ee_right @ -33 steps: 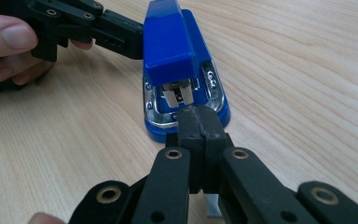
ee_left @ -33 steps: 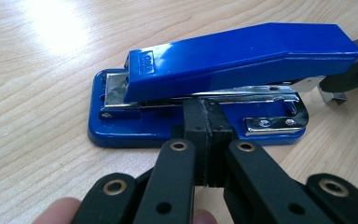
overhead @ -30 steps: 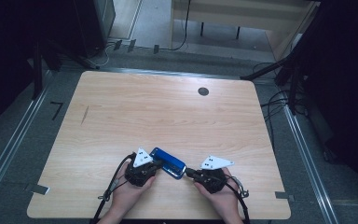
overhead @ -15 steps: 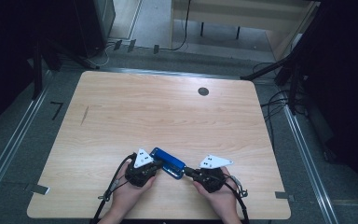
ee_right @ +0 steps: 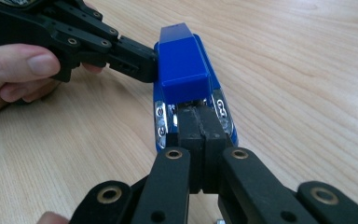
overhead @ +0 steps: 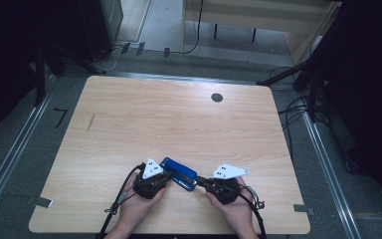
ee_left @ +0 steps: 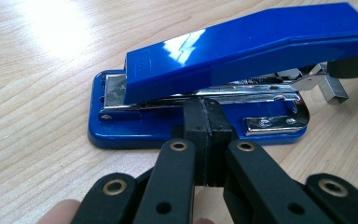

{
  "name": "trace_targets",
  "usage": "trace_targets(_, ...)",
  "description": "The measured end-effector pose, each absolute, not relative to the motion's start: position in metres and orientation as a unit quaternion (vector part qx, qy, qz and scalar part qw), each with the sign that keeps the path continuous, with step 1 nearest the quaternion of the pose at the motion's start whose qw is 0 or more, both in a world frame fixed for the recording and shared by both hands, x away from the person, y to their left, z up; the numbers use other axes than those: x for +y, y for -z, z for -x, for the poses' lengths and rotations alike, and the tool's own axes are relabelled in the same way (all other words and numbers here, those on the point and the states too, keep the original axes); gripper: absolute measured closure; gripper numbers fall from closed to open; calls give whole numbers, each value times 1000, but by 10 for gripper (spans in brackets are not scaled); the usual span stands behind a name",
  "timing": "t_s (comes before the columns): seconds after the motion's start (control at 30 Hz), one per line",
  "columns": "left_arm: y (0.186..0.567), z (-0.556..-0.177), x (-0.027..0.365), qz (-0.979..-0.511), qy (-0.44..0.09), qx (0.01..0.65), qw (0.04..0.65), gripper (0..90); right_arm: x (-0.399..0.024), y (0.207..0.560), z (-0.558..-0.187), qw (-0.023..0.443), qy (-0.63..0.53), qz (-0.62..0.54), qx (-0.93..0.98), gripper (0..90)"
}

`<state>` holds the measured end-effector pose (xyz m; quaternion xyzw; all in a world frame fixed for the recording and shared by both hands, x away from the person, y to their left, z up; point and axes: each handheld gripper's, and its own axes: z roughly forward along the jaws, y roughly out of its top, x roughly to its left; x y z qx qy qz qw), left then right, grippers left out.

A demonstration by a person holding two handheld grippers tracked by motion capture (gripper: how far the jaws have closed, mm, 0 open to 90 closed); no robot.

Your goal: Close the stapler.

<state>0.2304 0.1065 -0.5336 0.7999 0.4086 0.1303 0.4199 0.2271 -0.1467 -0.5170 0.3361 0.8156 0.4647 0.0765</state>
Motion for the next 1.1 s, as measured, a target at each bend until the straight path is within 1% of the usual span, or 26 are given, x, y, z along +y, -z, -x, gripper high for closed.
trace_targets(0.6,533,-229,105,-801,-135,405,418,900,-136,488,-232,103,-488,-315,808,900)
trace_targets(1.1,533,-229,104,-803,-141,403,416,900,-129,478,-236,115,-495,-306,805,900)
